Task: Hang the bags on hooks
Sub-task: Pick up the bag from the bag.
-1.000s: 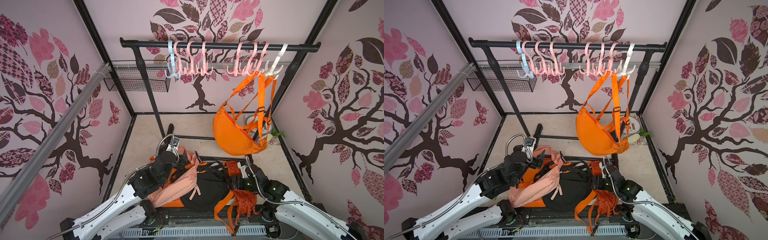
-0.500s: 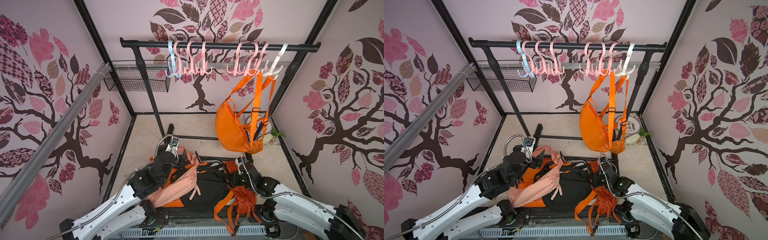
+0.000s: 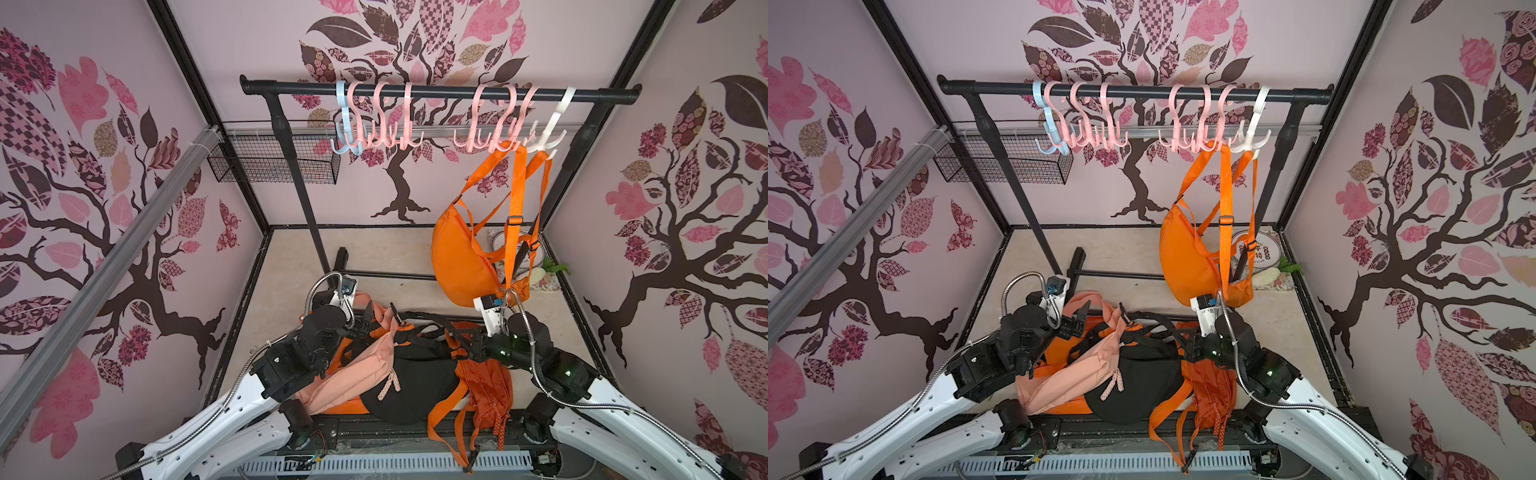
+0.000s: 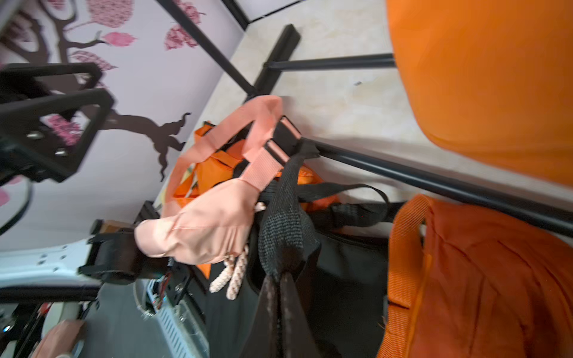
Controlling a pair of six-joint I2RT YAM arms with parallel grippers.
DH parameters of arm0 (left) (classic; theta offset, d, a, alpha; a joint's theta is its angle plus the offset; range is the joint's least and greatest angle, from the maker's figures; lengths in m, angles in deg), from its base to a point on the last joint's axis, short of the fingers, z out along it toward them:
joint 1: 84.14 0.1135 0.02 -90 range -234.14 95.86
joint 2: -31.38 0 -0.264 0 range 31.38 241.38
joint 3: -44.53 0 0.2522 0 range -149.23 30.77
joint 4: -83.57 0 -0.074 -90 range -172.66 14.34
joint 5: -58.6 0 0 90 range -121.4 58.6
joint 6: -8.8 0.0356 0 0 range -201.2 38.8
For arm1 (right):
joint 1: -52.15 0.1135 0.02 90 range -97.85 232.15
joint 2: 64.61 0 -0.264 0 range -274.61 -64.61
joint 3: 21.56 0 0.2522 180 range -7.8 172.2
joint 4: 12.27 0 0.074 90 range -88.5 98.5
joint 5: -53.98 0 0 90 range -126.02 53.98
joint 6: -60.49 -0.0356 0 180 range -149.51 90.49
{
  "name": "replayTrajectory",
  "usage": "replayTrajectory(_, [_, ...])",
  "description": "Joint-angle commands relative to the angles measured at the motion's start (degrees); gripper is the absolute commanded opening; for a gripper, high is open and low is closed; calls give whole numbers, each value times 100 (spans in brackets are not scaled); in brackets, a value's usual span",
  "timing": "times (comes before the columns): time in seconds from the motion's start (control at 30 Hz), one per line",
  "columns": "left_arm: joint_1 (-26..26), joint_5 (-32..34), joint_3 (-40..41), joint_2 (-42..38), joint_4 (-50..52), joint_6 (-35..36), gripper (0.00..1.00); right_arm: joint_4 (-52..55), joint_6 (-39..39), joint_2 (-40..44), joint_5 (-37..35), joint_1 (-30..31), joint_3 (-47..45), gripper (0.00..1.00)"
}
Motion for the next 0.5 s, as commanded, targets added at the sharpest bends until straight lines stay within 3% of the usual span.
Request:
replayTrajectory(0.0, [-10,-405,241,-225,-358,124,95,74,530,-50,920,29,629,0])
replayTrajectory(0.13, [-76,-973,331,-522,-544,297,95,-97,713,-57,1321,25,1331,0])
replayTrajectory(0.3, [-138,-2370,469,-981,-961,556,94,317,1050,-477,1658,28,2560,0])
replayTrajectory(0.47, [-307,-3017,175,-642,-1110,884,94,473,1109,-781,2155,27,3153,0])
